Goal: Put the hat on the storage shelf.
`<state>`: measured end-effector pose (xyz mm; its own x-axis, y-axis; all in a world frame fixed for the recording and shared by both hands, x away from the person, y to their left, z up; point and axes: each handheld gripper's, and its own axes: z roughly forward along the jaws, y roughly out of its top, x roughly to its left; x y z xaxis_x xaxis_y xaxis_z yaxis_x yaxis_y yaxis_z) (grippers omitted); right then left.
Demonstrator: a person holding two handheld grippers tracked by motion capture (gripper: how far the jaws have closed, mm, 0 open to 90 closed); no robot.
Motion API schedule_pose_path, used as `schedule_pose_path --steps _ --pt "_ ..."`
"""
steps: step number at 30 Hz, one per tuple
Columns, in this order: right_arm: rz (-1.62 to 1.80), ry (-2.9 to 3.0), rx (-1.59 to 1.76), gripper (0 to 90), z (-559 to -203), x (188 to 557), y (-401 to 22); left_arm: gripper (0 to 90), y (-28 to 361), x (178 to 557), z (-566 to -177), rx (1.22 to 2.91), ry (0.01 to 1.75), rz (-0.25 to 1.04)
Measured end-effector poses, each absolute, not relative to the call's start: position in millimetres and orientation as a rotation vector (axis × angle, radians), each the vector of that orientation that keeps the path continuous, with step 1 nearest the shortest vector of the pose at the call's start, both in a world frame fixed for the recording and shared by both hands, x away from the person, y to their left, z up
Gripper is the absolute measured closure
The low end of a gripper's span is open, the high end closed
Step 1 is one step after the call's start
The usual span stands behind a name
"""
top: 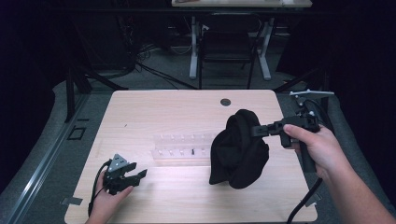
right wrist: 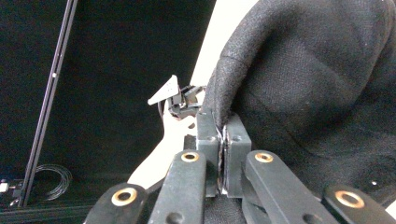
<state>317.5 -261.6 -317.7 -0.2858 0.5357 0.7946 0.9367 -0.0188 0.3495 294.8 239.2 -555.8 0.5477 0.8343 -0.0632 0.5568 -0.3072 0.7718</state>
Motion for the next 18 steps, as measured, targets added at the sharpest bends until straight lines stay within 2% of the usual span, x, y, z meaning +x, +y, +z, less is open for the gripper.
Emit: schedule_pose_path --steps 18 --pt "-1.27 -1.836 -1.503 88.2 -308.8 338.3 -239.4 38.8 242.1 296.0 -556.0 1.985 1.144 0.445"
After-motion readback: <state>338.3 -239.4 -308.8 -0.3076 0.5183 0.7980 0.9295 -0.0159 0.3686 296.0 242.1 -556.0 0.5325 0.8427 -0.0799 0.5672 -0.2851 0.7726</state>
